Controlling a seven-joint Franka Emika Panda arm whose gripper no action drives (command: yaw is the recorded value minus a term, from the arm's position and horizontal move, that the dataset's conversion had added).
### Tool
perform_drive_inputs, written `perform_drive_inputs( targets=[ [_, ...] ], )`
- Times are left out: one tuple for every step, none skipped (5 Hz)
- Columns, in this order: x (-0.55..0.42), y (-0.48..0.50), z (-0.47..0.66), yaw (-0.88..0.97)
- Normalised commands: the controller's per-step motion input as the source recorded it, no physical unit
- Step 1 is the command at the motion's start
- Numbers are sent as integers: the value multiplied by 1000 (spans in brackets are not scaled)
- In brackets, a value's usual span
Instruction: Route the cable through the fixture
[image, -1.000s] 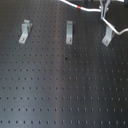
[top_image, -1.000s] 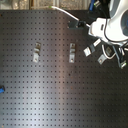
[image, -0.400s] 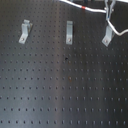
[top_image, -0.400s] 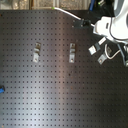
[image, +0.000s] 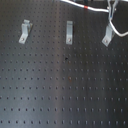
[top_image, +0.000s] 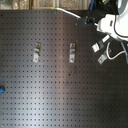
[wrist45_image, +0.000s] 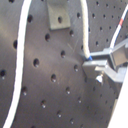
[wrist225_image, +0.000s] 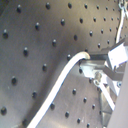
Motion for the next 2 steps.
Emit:
perform_drive_inputs(
  targets=[
    [153,160,-187,174],
    [103,122,34,189]
  ],
)
